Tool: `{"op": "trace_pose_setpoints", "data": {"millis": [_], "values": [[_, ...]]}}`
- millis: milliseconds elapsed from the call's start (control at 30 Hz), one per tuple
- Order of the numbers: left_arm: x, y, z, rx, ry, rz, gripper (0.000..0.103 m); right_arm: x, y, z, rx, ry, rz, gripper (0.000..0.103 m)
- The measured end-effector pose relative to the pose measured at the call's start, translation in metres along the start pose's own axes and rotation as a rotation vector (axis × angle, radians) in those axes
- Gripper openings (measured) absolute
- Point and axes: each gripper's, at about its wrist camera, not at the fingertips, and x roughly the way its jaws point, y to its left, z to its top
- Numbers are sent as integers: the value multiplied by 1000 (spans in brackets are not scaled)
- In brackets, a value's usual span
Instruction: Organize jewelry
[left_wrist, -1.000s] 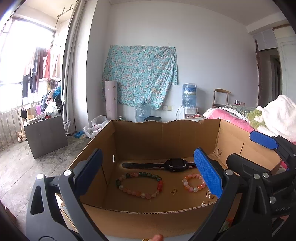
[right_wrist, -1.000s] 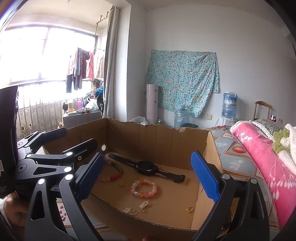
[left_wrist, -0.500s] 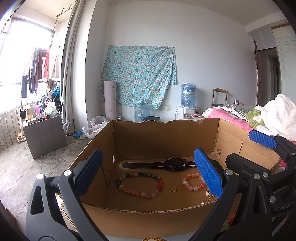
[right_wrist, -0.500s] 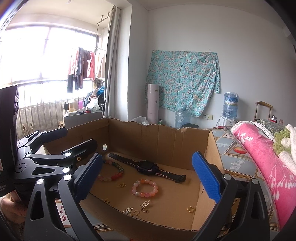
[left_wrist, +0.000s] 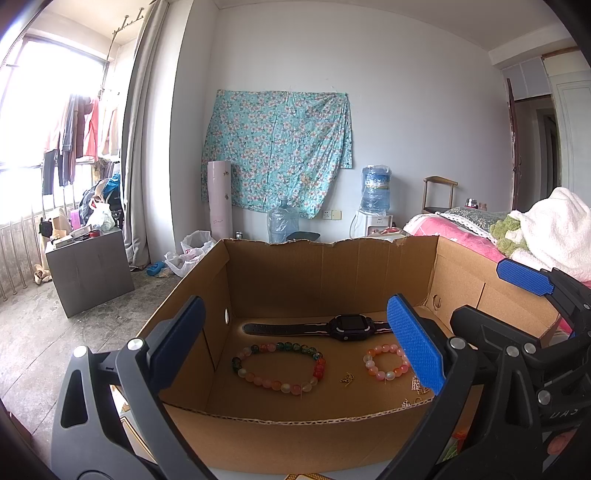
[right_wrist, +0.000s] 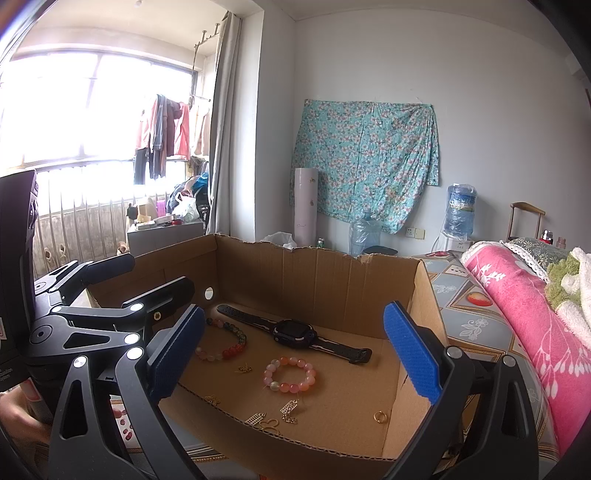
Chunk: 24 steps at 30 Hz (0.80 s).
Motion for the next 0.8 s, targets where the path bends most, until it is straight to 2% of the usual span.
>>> {"op": "trace_pose_setpoints", "data": {"millis": [800], "values": [[0, 0, 1, 1, 0, -1, 95, 1, -1, 0, 0, 0, 0, 95]]}}
